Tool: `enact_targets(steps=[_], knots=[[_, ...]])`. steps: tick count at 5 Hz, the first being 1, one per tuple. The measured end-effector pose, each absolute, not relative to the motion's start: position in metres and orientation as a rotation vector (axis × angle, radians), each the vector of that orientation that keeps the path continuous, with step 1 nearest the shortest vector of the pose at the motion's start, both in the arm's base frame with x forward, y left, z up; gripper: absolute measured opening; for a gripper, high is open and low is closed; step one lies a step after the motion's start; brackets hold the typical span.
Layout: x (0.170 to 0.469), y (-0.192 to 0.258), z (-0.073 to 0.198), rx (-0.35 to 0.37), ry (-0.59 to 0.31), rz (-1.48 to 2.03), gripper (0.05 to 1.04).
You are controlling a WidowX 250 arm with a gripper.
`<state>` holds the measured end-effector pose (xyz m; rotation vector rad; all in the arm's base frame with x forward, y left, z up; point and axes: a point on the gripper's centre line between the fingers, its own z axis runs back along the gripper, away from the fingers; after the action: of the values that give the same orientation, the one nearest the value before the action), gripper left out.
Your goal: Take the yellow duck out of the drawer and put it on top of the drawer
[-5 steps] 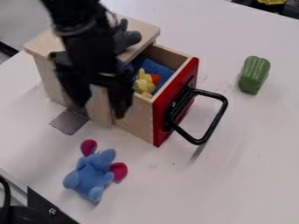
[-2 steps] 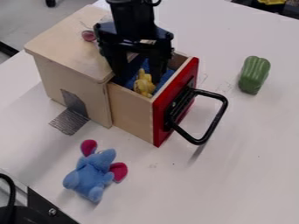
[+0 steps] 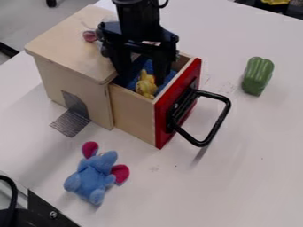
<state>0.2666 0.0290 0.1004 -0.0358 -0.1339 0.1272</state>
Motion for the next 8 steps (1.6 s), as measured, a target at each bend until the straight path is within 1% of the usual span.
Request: enact_targets(steps=[1,2,3,4,5,6,7,8], knots=[[0.262,0.027,0.086,0.005,-0.097,0.093,0.999],[0.261,0.028,0.084,0.043,-0.100,0.080,0.999],[0.260,0.028,0.081,0.063,-0.098,0.065,0.966],[0.252,0.029,0.062,0.092,-0.050,0.046,0.711],[0.250,0.029,0.057,0.106,-0.032,0.041,0.410],[0.248,0.028,0.058,0.111,-0.018,0.045,0.189],[0.247,0.028,0.058,0.111,-0.021,0.048,0.101],[0.246,0.026,0.066,0.094,-0.049,0.061,0.089]])
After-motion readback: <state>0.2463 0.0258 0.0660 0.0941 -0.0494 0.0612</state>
